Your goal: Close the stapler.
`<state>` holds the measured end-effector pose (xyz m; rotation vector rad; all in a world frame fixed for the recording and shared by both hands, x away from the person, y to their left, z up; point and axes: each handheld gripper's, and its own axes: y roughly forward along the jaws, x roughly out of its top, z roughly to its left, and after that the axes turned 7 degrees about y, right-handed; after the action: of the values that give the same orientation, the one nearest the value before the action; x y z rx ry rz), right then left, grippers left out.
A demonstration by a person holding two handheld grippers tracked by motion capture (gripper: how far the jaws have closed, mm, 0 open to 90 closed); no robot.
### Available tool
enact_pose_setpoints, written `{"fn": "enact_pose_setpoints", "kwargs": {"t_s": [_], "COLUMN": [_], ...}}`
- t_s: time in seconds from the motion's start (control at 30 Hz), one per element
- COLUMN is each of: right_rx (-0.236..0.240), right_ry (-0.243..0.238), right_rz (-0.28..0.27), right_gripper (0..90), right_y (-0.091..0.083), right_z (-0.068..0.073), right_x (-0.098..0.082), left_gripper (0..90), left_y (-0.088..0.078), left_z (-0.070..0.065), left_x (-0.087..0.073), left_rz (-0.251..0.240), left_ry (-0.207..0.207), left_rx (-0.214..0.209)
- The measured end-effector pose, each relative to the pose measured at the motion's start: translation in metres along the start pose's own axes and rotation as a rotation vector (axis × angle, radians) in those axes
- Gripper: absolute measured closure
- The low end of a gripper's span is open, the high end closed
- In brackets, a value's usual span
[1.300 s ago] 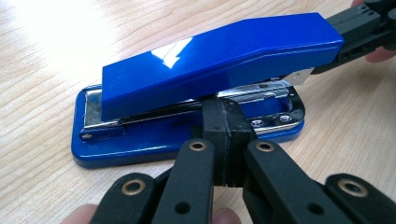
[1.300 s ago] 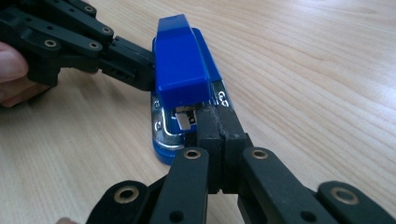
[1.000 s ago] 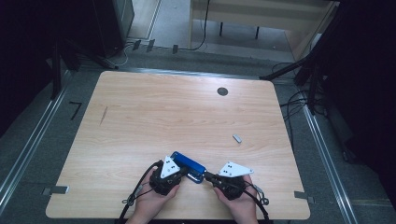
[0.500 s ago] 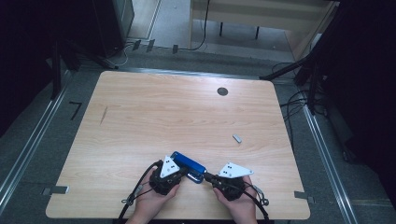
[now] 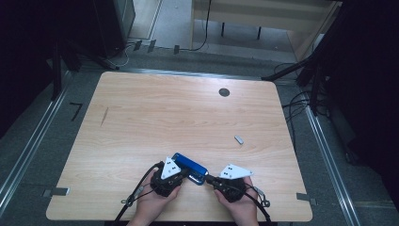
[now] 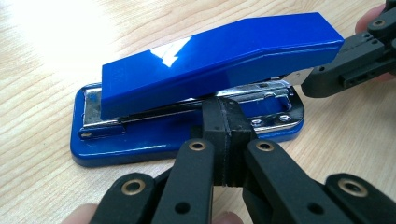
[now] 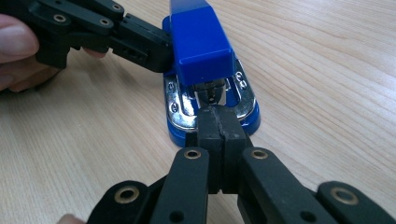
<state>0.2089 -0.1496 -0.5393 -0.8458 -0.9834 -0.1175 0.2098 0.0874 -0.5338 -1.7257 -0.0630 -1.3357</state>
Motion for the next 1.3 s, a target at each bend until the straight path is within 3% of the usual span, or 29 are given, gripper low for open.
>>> {"fn": "enact_pose_setpoints", "kwargs": {"t_s": [0.27,0.7,0.97,1.3], "right_rx": [0.026,0.035,0.031,0.021], "right_ry": [0.01,-0.016,-0.051,-0.058], "right_rz": [-0.05,-0.115,-0.142,-0.149], "right_gripper": [90.0,90.0,90.0,90.0], "right_y": [-0.007,-0.014,-0.016,-0.017], "right_z": [0.002,0.007,0.014,0.015], "right_x": [0.004,0.016,0.028,0.038], "left_gripper": [90.0,90.0,90.0,90.0], "left_y": [0.0,0.0,0.0,0.0], "left_z": [-0.001,-0.002,-0.003,-0.005], "left_x": [0.0,0.0,0.0,0.0], "left_rz": [0.0,0.001,0.0,0.0], "left_ry": [0.01,0.015,0.023,0.033], "left_rx": [0.004,0.011,0.015,0.027]}}
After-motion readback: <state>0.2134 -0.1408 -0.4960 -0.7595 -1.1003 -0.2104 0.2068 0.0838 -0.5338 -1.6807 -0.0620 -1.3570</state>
